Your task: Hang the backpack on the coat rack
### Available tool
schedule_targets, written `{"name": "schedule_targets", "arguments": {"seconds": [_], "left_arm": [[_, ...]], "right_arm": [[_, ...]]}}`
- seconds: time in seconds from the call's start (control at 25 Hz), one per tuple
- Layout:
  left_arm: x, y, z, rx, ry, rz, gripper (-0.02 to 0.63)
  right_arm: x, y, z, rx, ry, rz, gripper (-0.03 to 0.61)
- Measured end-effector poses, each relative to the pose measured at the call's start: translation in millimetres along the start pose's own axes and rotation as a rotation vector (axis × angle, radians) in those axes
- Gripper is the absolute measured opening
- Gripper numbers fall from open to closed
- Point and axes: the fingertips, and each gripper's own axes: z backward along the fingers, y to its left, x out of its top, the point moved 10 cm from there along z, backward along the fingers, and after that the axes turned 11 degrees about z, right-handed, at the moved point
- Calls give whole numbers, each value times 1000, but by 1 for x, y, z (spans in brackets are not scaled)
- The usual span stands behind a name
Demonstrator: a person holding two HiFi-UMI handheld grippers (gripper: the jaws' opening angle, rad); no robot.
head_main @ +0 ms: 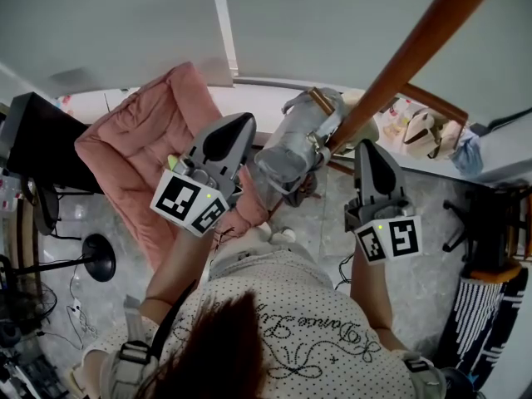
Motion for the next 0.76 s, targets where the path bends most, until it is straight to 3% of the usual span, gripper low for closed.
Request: {"name": "schedule_targets", "arguments": {"seconds": [0.76], "left_arm": [[-5,8,-13,22,-3,-5,5]], "right_arm": [[-5,-10,-4,-36,-1,17,12]]}}
